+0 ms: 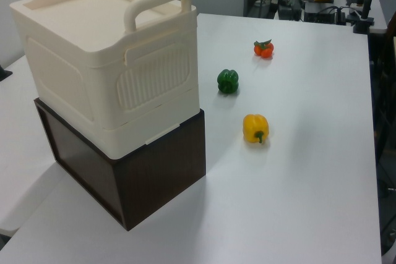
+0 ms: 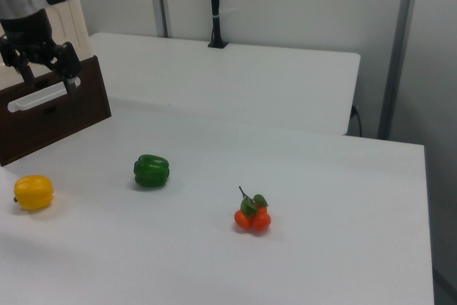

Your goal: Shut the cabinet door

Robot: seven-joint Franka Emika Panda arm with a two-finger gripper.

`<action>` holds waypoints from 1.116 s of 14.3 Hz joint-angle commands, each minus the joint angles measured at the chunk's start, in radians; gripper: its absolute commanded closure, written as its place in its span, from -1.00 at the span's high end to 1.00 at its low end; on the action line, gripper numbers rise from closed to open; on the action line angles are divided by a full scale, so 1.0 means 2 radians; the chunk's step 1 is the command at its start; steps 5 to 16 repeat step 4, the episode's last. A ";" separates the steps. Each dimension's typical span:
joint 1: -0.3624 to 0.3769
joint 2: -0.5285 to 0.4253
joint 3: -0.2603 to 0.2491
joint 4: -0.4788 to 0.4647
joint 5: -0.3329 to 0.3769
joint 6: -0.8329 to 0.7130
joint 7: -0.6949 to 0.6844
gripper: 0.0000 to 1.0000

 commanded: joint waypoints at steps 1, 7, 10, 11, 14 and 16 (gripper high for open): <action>0.015 -0.007 -0.015 -0.009 0.015 0.010 -0.017 1.00; 0.016 -0.007 -0.015 -0.010 0.015 0.010 -0.016 1.00; 0.016 -0.007 -0.015 -0.010 0.015 0.010 -0.016 1.00; 0.016 -0.007 -0.015 -0.010 0.015 0.010 -0.016 1.00; 0.016 -0.007 -0.015 -0.010 0.015 0.010 -0.016 1.00; 0.016 -0.007 -0.015 -0.010 0.015 0.010 -0.016 1.00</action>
